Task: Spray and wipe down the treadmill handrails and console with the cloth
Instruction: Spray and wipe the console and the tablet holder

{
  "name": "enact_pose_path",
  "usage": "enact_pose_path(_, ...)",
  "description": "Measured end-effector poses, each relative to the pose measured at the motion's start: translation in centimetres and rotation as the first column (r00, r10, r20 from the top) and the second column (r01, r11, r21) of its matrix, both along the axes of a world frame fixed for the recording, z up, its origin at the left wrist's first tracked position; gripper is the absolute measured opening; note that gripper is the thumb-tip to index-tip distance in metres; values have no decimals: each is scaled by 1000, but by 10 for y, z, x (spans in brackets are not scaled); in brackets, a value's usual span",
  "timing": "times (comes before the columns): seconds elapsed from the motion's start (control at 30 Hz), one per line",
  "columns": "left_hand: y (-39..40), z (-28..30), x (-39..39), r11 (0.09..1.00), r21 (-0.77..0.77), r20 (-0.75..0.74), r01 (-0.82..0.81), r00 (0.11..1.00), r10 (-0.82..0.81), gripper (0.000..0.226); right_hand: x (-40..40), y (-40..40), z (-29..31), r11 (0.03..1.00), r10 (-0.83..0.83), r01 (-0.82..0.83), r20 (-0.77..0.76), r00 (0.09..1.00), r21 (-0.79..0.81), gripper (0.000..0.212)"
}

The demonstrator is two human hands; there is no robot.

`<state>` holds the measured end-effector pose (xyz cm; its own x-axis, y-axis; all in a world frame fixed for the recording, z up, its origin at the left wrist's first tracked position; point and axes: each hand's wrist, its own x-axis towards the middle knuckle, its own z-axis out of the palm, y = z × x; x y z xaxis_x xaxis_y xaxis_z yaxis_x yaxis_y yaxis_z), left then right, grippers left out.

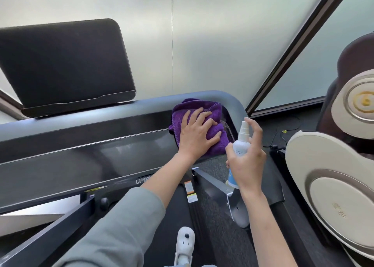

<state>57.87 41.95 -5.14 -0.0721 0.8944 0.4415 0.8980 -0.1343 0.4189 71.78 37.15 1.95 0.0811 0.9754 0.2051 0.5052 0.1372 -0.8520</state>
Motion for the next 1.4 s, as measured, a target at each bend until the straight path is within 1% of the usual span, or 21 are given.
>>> enact_pose_path(0.23, -41, 0, -63, 999, -15, -25, -31, 999, 31, 36, -38, -15, 3, 998, 69, -69, 35, 997, 4, 64)
enact_pose_path(0.47, -109, 0, -155, 994, -18, -3, -108, 994, 108, 34, -104, -46, 11, 985, 173, -173, 26, 985, 0, 66)
enact_pose_path(0.67, -176, 0, -242, 975, -40, 0, -217, 976, 217, 35, -174, -79, 13, 963, 269, -269, 1, 963, -16, 67)
enact_pose_path(0.87, -240, 1, -325, 926, -49, -33, -374, 927, 373, 39, -250, -113, 14, 930, 368, -368, 0, 930, 1, 67)
enact_pose_path(0.93, -256, 1, -347, 913, -59, -36, -405, 914, 403, 40, -269, -122, 15, 922, 387, -387, 8, 922, 5, 67)
enact_pose_path(1.1, -275, 2, -381, 900, -76, -36, -429, 903, 428, 42, -303, -140, 21, 908, 419, -419, 17, 908, 25, 68)
enact_pose_path(1.23, -287, 2, -401, 913, -74, -43, -400, 916, 398, 43, -318, -150, 25, 898, 438, -438, 13, 899, 39, 69)
enact_pose_path(1.3, -292, 2, -407, 899, -89, -32, -429, 903, 428, 45, -320, -154, 26, 896, 441, -441, 13, 897, 48, 69)
enact_pose_path(1.4, -297, 2, -402, 851, -101, -25, -516, 856, 516, 46, -317, -160, 27, 895, 444, -444, 13, 896, 54, 68)
